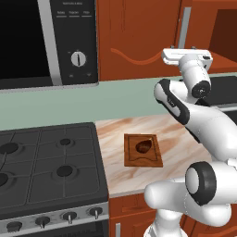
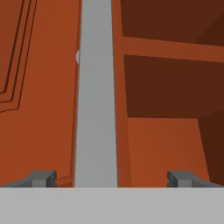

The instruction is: Open the cabinet, retrieve the rolling pin, and place it next to the meat on the cutting board to prepare for tenderizing.

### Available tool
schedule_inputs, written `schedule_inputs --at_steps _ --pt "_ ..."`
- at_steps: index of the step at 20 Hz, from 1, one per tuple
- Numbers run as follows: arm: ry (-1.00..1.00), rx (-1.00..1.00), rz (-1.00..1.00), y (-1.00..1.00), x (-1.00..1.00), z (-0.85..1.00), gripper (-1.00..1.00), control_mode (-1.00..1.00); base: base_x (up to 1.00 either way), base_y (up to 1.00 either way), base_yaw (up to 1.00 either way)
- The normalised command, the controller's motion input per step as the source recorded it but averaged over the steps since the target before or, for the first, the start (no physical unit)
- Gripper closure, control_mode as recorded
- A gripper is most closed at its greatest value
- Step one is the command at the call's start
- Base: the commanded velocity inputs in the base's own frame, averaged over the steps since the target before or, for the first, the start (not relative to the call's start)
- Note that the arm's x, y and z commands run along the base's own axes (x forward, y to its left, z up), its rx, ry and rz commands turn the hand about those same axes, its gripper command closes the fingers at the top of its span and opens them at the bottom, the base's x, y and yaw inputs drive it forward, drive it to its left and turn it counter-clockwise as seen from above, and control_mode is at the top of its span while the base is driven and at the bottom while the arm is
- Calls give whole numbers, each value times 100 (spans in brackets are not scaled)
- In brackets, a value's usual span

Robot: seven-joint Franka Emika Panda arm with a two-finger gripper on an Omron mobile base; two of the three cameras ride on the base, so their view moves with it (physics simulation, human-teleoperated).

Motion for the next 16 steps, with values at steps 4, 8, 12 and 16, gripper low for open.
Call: schedule_inputs --at_steps 4,8,12,16 --pt "1 -1 2 -3 12 0 -100 -100 0 0 0" --pt "2 -1 5 0 14 -2 100 -100 0 0 0" --pt "1 -1 4 0 0 -4 100 -100 0 0 0" --pt "1 -4 0 5 0 -13 100 -100 0 0 0"
